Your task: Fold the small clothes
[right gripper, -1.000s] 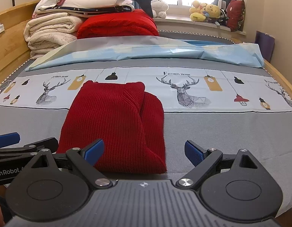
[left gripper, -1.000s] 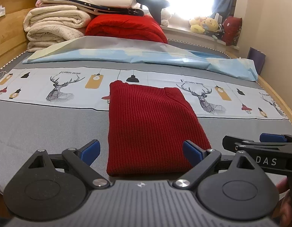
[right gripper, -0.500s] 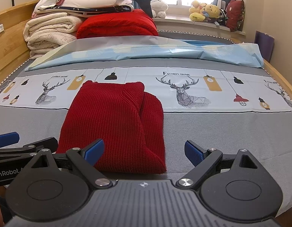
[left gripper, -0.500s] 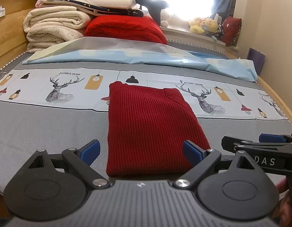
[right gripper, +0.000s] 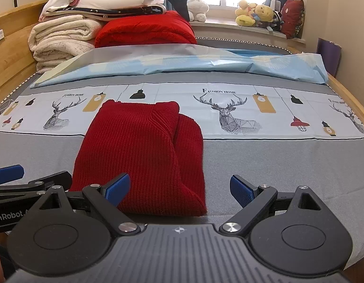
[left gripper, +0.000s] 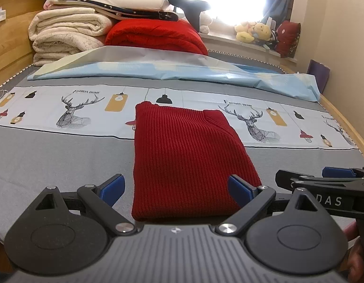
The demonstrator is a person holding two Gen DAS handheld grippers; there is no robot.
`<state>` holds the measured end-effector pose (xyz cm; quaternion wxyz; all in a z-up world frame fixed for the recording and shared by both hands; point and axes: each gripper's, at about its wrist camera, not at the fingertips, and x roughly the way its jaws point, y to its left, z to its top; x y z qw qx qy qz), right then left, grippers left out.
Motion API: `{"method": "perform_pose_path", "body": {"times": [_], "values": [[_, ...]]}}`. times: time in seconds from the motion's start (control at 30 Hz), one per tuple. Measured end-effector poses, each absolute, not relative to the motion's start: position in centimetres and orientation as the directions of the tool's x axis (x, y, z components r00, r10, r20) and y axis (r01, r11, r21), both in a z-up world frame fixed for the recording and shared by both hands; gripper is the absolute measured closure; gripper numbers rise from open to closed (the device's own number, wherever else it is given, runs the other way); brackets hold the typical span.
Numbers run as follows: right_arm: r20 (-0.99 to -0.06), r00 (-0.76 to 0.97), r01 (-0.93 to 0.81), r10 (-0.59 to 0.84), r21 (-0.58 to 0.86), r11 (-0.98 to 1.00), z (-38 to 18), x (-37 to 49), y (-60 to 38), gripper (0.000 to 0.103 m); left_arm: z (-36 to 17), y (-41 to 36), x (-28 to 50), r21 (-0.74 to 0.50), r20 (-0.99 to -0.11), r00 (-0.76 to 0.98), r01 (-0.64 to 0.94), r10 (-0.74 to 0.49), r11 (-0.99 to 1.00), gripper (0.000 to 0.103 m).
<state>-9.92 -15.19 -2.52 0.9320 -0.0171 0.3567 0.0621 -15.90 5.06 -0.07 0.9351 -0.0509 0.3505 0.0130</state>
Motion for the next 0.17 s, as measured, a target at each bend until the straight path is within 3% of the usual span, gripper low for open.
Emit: {"method": "perform_pose_path", "body": {"times": [0.17], "values": [[-0.668, 0.737, -0.125, 0.100, 0.011, 0.992, -2.64, -9.98, -15.08, 0.011, -0.05, 5.08, -15.98, -0.077, -0.655, 0.756, -0.061, -0.005, 0.995, 0.007]]}}
